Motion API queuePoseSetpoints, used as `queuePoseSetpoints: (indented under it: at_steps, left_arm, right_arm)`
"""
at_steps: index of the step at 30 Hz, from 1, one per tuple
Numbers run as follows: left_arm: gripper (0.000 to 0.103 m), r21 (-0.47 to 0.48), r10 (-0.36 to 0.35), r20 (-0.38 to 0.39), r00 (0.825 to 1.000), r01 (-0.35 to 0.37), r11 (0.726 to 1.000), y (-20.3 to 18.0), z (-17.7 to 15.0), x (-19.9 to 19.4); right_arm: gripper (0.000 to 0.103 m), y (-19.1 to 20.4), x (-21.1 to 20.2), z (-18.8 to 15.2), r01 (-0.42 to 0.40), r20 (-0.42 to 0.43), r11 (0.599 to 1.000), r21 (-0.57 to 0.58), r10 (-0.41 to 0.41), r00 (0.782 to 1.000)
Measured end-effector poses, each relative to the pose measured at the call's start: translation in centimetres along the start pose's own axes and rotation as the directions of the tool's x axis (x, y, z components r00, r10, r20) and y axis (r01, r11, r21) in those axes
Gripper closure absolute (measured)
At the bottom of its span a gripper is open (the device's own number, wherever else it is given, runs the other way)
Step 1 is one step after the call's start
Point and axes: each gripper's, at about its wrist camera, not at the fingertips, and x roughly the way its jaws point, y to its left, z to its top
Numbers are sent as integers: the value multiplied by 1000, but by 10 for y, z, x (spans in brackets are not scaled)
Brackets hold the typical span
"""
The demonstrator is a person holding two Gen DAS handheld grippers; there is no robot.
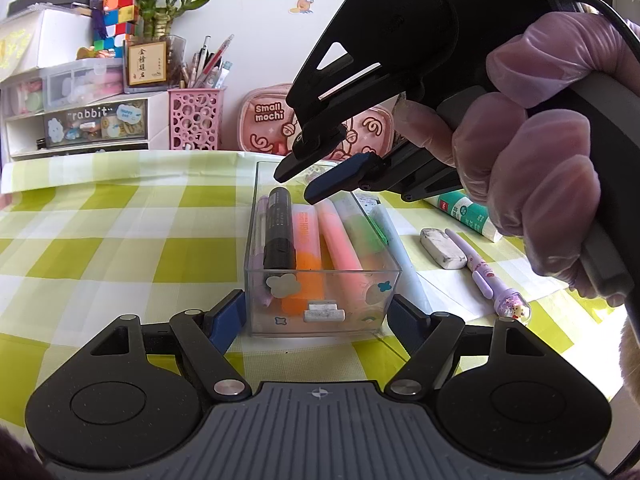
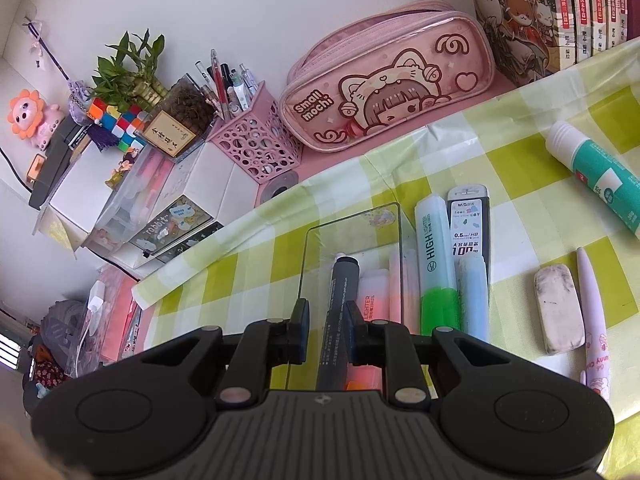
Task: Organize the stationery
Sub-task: 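Lower the black marker into the clear box and open the right gripper, then move the right gripper to the lavender character-cap pen and grasp it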
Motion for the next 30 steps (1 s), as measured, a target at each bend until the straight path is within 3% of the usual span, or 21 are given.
queuePoseSetpoints:
  at_steps: [6, 18, 30]
  left_arm:
    - [28, 0, 0, 0, 1000, 0, 1000, 0, 0, 0]
    - [28, -2, -3, -1, 1000, 3, 1000, 0, 0, 0]
    - [28, -3, -4, -1, 1000, 4, 1000, 0, 0, 0]
  right_arm:
    - [75, -5, -16, -3, 11, 34, 1000, -17, -10, 999]
    - [55, -41, -57, -24, 127, 121, 992, -4, -126, 985]
    - [45, -53, -75, -38, 333, 222, 934, -129, -300, 928]
